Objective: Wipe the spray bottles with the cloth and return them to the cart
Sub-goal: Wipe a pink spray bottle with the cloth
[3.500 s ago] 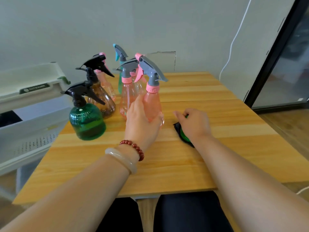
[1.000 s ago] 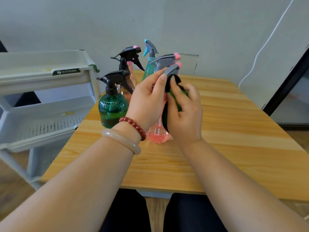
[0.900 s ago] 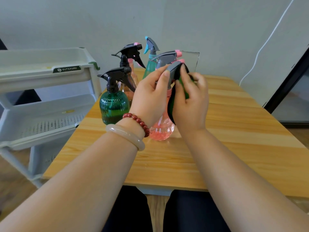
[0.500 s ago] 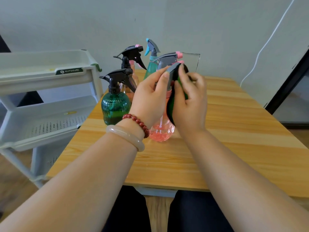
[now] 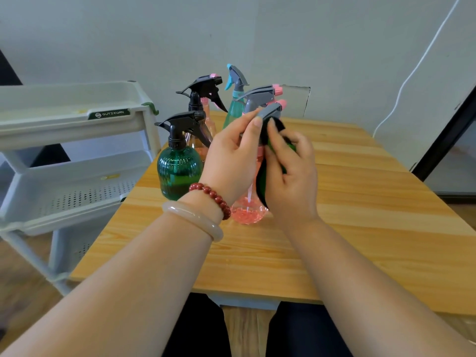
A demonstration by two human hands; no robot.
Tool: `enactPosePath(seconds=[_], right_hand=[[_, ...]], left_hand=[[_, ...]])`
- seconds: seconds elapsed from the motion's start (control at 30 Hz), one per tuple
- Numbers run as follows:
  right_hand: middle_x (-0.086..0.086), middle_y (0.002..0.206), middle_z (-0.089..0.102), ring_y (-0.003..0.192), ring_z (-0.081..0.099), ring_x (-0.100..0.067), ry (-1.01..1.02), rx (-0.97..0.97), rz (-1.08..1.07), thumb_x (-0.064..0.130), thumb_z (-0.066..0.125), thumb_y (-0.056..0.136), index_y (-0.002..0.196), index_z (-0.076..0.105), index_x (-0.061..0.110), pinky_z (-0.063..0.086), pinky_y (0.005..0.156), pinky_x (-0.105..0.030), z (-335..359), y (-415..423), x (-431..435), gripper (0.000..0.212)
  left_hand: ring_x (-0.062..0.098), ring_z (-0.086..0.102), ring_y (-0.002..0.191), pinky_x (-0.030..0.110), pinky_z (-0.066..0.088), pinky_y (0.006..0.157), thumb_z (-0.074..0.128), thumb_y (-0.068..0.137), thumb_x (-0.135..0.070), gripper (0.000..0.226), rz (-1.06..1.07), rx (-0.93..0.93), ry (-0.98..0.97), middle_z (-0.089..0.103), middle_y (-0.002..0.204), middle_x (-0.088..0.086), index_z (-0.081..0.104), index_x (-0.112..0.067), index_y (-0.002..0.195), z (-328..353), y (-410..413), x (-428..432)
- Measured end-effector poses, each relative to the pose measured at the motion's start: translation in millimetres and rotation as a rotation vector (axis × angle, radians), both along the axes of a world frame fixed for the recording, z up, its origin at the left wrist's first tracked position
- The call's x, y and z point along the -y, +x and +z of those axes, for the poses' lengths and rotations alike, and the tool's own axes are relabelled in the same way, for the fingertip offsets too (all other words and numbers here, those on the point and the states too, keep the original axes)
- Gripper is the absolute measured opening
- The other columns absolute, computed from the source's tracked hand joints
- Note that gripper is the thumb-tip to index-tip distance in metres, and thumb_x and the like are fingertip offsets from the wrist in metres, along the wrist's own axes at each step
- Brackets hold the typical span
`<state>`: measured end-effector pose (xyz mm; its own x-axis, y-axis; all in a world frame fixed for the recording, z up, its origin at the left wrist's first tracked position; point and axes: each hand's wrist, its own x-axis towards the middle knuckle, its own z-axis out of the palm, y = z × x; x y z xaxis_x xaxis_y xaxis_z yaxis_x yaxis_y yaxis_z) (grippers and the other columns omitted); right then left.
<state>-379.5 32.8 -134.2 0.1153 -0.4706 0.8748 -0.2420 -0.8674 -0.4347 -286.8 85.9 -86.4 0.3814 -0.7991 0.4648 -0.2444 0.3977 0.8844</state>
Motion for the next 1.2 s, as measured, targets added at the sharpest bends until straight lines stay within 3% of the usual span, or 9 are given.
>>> enactPosePath(seconds=[0.13,0.27,0.53,0.67,0.73,0.87,0.97,1.1,1.2], right_hand=[[-0.005,0.109,0.048,0.100,0.048,-0.007,0.109,0.140,-0.073,0.003,0.050,0.097,0.136,0.054,0.001,0.036,0.090,-0.006,15,10,7,0.039],[-0.004,0.118,0.045,0.113,0.047,-0.008,0.028,0.021,0.061,-0.001,0.050,0.097,0.138,0.051,0.001,0.037,0.100,-0.016,-3,9,-12,0.040],[-0.003,0.109,0.049,0.101,0.045,0.010,0.048,0.016,-0.006,0.001,0.050,0.097,0.136,0.054,0.002,0.035,0.088,-0.006,19,4,2,0.039],[0.010,0.101,0.049,0.098,0.047,0.014,0.051,0.081,-0.032,0.002,0.052,0.095,0.126,0.064,0.006,0.034,0.089,-0.005,33,-13,8,0.034],[0.011,0.107,0.050,0.103,0.048,0.006,-0.024,0.119,-0.102,0.004,0.051,0.095,0.123,0.066,0.006,0.035,0.096,-0.011,49,-14,11,0.032],[-0.007,0.128,0.057,0.122,0.045,-0.009,-0.187,-0.229,0.018,0.005,0.045,0.097,0.125,0.064,0.001,0.034,0.109,-0.022,51,-7,14,0.033],[-0.014,0.132,0.059,0.131,0.047,-0.023,-0.047,-0.164,-0.064,0.010,0.038,0.096,0.123,0.064,0.002,0.035,0.113,-0.035,51,-3,21,0.038],[-0.015,0.128,0.062,0.133,0.046,-0.029,-0.146,-0.236,-0.037,0.005,0.042,0.096,0.120,0.065,0.000,0.034,0.115,-0.038,46,2,11,0.033],[-0.015,0.127,0.062,0.132,0.048,-0.032,-0.127,-0.249,-0.076,0.007,0.038,0.095,0.120,0.065,0.001,0.032,0.113,-0.028,52,-5,21,0.037]], left_hand=[[-0.001,0.061,0.110,0.021,0.050,0.097,0.044,0.105,-0.023,0.031,0.002,-0.003,0.008,0.068,0.118,-0.010,0.064,-0.022,0.128,1,-1,1],[-0.007,0.061,0.106,0.016,0.049,0.092,0.043,0.105,-0.022,0.029,-0.023,-0.007,-0.012,0.069,0.110,-0.016,0.065,-0.031,0.121,0,2,-3],[-0.011,0.059,0.108,0.006,0.045,0.087,0.044,0.105,-0.022,0.031,-0.020,-0.015,-0.009,0.066,0.118,-0.014,0.063,-0.021,0.129,1,3,-3],[-0.009,0.060,0.106,0.008,0.045,0.090,0.044,0.105,-0.025,0.031,0.010,0.057,0.013,0.068,0.115,-0.015,0.064,-0.023,0.128,2,4,-1],[-0.010,0.061,0.100,0.007,0.046,0.084,0.044,0.105,-0.025,0.028,0.028,0.066,0.016,0.069,0.110,-0.015,0.065,-0.025,0.124,2,1,0],[0.005,0.061,0.083,0.027,0.051,0.076,0.044,0.104,-0.023,0.027,0.030,0.057,0.039,0.070,0.094,0.001,0.068,-0.010,0.109,1,2,-1],[0.000,0.060,0.109,0.019,0.048,0.094,0.045,0.104,-0.027,0.031,0.056,0.065,0.063,0.068,0.117,-0.007,0.064,-0.018,0.127,3,3,0],[0.026,0.063,0.085,0.040,0.053,0.076,0.044,0.104,-0.024,0.029,0.056,0.082,0.045,0.069,0.092,0.014,0.066,-0.006,0.102,0,3,-2],[0.010,0.064,0.100,0.027,0.053,0.089,0.044,0.104,-0.026,0.031,0.042,0.078,0.066,0.070,0.109,0.002,0.066,-0.012,0.121,3,1,-1]])
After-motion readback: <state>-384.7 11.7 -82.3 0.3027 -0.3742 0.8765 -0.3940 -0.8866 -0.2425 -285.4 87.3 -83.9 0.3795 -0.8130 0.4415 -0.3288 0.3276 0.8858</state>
